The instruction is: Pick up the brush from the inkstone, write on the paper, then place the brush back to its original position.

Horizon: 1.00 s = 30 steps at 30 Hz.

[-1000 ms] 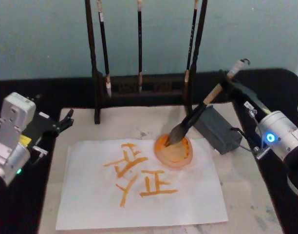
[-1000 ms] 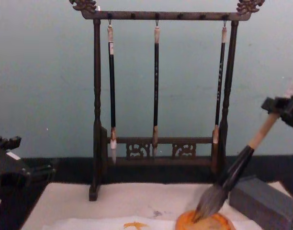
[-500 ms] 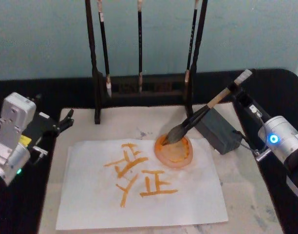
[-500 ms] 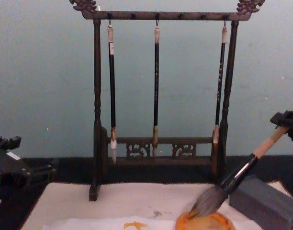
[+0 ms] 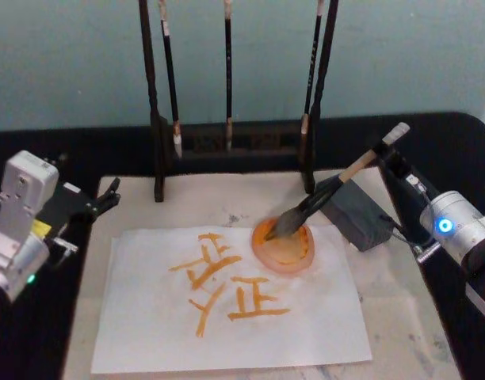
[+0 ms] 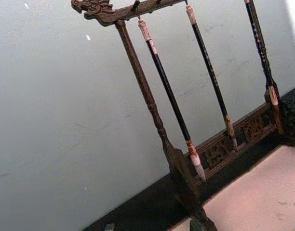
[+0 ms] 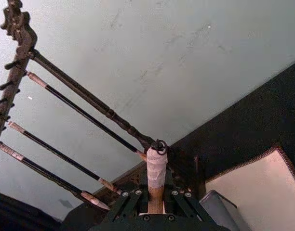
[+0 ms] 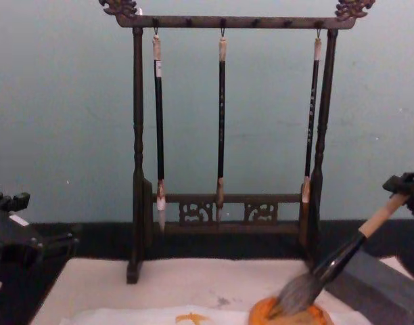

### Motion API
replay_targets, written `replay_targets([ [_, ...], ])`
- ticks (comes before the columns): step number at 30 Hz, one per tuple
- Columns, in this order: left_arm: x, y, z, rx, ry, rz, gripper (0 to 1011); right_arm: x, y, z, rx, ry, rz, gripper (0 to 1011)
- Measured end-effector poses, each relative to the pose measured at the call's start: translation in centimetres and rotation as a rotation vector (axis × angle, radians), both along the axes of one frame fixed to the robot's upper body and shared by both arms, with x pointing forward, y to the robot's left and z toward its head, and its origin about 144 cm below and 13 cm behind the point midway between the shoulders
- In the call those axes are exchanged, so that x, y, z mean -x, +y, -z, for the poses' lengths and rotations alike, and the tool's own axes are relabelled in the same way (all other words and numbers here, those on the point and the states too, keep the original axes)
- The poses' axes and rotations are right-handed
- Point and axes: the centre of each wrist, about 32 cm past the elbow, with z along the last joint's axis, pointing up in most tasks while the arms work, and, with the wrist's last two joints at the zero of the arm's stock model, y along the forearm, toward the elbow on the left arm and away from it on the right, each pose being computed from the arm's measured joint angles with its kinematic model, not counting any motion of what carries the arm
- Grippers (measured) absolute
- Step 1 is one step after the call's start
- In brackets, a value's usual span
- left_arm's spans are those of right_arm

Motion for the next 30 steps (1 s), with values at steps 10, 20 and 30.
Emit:
replay_targets([
  [10,0.0,0.0,0.0,0.000,0.000,0.000,1010,-0.6,-0.2,0.5,-0.017,0.041,-0.010,176],
  [20,0.0,0.0,0.0,0.000,0.000,0.000,1010,-1.1,-0.6,1.2,-0.055,0.081,-0.009,176],
  [30,0.0,0.0,0.0,0.000,0.000,0.000,1010,-1.7,-1.1,1.6,-0.101,0.119,-0.013,176],
])
